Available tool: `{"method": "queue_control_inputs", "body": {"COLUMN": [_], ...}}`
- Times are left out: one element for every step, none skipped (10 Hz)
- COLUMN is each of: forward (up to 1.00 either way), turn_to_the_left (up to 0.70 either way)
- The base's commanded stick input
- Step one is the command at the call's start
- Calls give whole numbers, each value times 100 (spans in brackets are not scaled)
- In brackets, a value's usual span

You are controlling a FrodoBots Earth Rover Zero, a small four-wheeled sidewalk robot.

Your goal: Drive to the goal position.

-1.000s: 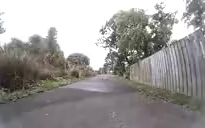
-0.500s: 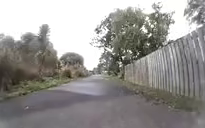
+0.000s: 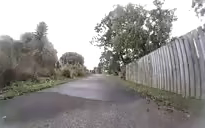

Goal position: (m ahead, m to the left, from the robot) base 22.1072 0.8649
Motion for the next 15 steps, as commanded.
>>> {"method": "queue_control_inputs", "body": {"forward": [85,85,85,85,85,85,85,85,85,85,85,85,85,85,85], "turn_to_the_left": [-9,-33,-34,-34,-34,0,0,0,0,0,0,0,0,0,0]}}
